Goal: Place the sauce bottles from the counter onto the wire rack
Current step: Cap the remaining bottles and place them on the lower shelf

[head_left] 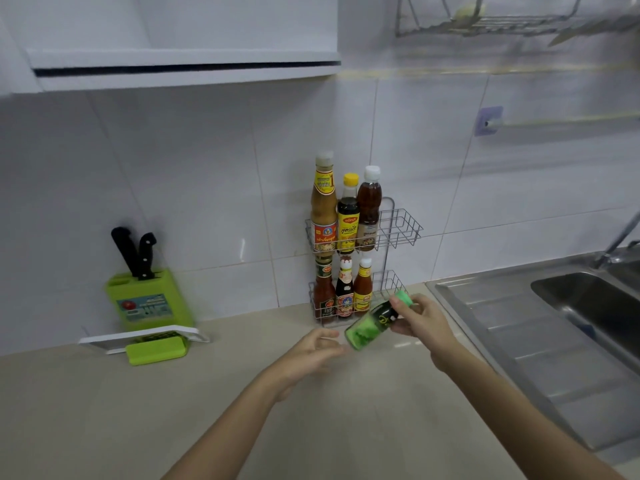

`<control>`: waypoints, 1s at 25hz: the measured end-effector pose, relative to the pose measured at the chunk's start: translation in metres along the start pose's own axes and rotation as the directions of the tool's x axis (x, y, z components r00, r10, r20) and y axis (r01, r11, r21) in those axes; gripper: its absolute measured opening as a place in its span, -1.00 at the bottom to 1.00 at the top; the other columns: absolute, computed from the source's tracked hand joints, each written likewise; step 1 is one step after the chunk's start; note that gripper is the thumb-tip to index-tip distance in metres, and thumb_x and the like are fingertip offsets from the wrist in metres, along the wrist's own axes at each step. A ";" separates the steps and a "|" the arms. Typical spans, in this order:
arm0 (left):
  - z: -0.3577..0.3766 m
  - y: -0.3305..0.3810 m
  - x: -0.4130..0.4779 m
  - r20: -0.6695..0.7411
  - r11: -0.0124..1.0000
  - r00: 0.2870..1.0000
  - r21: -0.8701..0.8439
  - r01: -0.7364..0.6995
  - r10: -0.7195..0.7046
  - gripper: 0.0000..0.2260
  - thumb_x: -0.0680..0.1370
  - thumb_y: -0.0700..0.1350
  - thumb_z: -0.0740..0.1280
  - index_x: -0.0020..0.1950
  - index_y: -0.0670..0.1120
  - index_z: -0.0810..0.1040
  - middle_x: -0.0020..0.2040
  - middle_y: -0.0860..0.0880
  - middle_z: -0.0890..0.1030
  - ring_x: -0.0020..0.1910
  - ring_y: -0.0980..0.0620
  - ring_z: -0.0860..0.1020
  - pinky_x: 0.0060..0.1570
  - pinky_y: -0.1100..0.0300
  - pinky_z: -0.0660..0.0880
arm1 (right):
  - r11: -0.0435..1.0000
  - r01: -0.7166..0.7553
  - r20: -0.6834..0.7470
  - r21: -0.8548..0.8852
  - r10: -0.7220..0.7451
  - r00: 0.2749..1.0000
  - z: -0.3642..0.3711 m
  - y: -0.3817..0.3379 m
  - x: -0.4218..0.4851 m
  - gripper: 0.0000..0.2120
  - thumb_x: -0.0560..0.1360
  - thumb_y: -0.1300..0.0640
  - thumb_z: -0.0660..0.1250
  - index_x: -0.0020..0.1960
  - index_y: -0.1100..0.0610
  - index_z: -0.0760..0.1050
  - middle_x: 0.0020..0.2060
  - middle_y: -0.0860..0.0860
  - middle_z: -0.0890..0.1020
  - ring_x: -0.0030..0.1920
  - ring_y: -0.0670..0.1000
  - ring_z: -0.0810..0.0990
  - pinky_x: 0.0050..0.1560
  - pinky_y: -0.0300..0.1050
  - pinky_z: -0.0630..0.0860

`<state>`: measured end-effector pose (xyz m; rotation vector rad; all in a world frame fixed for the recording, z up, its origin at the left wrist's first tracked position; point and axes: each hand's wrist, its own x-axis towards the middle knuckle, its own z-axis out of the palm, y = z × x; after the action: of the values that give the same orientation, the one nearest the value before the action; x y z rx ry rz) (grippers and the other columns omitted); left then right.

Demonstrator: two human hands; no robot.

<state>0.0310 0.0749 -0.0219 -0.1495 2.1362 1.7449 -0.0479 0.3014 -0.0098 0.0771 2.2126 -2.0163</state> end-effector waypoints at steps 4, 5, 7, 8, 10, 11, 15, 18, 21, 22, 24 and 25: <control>-0.032 -0.004 0.031 -0.146 0.996 0.986 -0.044 0.077 -0.083 -0.76 0.53 -0.03 0.34 0.18 -0.02 0.49 0.20 -0.07 0.56 0.24 -0.02 0.52 0.31 -0.03 0.48 | 0.929 -0.114 -0.272 0.352 0.219 0.937 -0.020 0.028 0.066 -0.52 0.48 0.00 0.41 0.17 0.37 0.48 0.02 0.23 0.65 -0.34 0.05 0.69 -0.28 -0.22 0.66; -0.036 -0.004 0.039 -0.164 0.995 0.982 -0.056 0.087 -0.095 -0.79 0.54 -0.05 0.33 0.15 -0.03 0.49 0.20 -0.08 0.55 0.23 -0.03 0.52 0.30 -0.04 0.48 | 0.906 -0.108 -0.319 0.409 0.253 0.913 -0.022 0.031 0.079 -0.53 0.48 0.01 0.41 0.16 0.38 0.48 0.02 0.23 0.65 -0.37 0.04 0.69 -0.28 -0.22 0.66; -0.042 -0.005 0.057 -0.190 0.991 0.975 -0.086 0.100 -0.115 -0.78 0.53 -0.05 0.33 0.16 -0.06 0.48 0.20 -0.10 0.54 0.21 -0.03 0.52 0.27 -0.02 0.50 | 0.894 -0.097 -0.396 0.437 0.288 0.872 -0.023 0.036 0.105 -0.55 0.47 0.01 0.42 0.13 0.37 0.49 0.03 0.22 0.64 -0.30 0.09 0.68 -0.23 -0.16 0.67; -0.044 -0.007 0.067 -0.209 0.989 0.970 -0.101 0.105 -0.125 -0.76 0.54 -0.05 0.33 0.17 -0.07 0.47 0.20 -0.11 0.54 0.20 -0.03 0.52 0.26 -0.01 0.50 | 0.897 -0.095 -0.427 0.431 0.295 0.855 -0.022 0.038 0.118 -0.57 0.46 0.01 0.43 0.11 0.35 0.49 0.04 0.21 0.64 -0.25 0.13 0.68 -0.20 -0.12 0.65; -0.046 -0.010 0.088 -0.235 0.984 0.961 -0.134 0.119 -0.148 -0.72 0.54 -0.05 0.33 0.21 -0.09 0.44 0.21 -0.12 0.53 0.18 -0.01 0.52 0.25 0.01 0.49 | 0.914 -0.099 -0.483 0.392 0.297 0.824 -0.017 0.044 0.143 -0.61 0.43 -0.01 0.45 0.04 0.29 0.50 0.02 0.21 0.64 -0.19 0.15 0.67 -0.10 -0.03 0.60; -0.049 -0.012 0.097 -0.242 0.981 0.958 -0.153 0.120 -0.155 -0.71 0.54 -0.05 0.33 0.22 -0.09 0.43 0.21 -0.12 0.52 0.16 0.01 0.52 0.25 0.01 0.48 | 0.935 -0.099 -0.514 0.342 0.274 0.813 -0.014 0.044 0.150 -0.62 0.41 -0.03 0.46 0.00 0.26 0.52 -0.01 0.21 0.65 -0.16 0.16 0.67 -0.02 0.04 0.61; -0.059 -0.028 0.128 -0.264 0.964 0.942 -0.219 0.148 -0.204 -0.70 0.53 -0.02 0.35 0.22 -0.07 0.43 0.24 -0.08 0.52 0.13 0.06 0.50 0.30 -0.03 0.45 | 0.991 -0.124 -0.573 0.040 0.124 0.810 -0.007 0.053 0.176 -0.57 0.33 -0.09 0.48 0.04 0.19 0.55 -0.07 0.14 0.67 -0.04 0.17 0.64 0.09 0.22 0.57; -0.062 -0.031 0.142 -0.255 0.950 0.939 -0.269 0.158 -0.229 -0.67 0.57 0.08 0.26 0.25 -0.06 0.41 0.28 0.00 0.47 0.22 0.05 0.45 0.33 -0.02 0.40 | 0.962 -0.071 -0.465 -0.263 -0.062 0.883 0.001 0.052 0.184 -0.61 0.42 0.04 0.46 0.15 0.22 0.52 -0.04 0.07 0.62 -0.03 0.04 0.57 0.04 0.02 0.53; -0.056 -0.025 0.149 -0.209 0.941 0.951 -0.299 0.160 -0.228 -0.50 0.61 0.19 0.04 0.49 -0.01 0.21 0.35 0.06 0.35 0.36 0.07 0.33 0.42 -0.02 0.27 | 0.853 0.063 -0.198 -0.519 -0.191 0.961 0.008 0.054 0.185 -0.69 0.46 0.09 0.42 0.14 0.22 0.53 -0.10 0.07 0.61 -0.06 0.08 0.58 -0.08 -0.05 0.49; -0.054 -0.025 0.153 -0.191 0.937 0.954 -0.307 0.165 -0.230 -0.47 0.62 0.21 -0.02 0.53 0.01 0.14 0.43 0.05 0.31 0.43 0.06 0.28 0.45 -0.03 0.22 | 0.806 0.092 -0.126 -0.585 -0.202 0.971 0.008 0.057 0.188 -0.70 0.47 0.09 0.41 0.13 0.22 0.52 -0.09 0.11 0.63 -0.06 0.13 0.59 -0.09 -0.03 0.50; -0.051 -0.024 0.159 -0.162 0.937 0.960 -0.306 0.170 -0.228 -0.46 0.61 0.24 -0.09 0.54 0.05 0.09 0.52 0.04 0.25 0.49 0.07 0.23 0.47 -0.01 0.18 | 0.751 0.127 -0.055 -0.648 -0.213 0.976 0.008 0.061 0.193 -0.71 0.47 0.09 0.41 0.12 0.22 0.52 -0.06 0.17 0.67 -0.05 0.16 0.61 -0.09 0.02 0.53; -0.049 -0.023 0.160 -0.148 0.938 0.963 -0.300 0.172 -0.224 -0.46 0.60 0.26 -0.11 0.54 0.08 0.09 0.53 0.05 0.24 0.49 0.08 0.22 0.46 0.01 0.18 | 0.751 0.136 -0.045 -0.647 -0.215 0.976 0.008 0.061 0.194 -0.71 0.46 0.08 0.42 0.11 0.21 0.53 -0.05 0.16 0.68 -0.04 0.15 0.63 -0.08 0.03 0.56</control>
<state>-0.1206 0.0475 -0.0921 -0.6014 1.8940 1.9687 -0.2302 0.2876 -0.0987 -0.0992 2.9551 -1.2212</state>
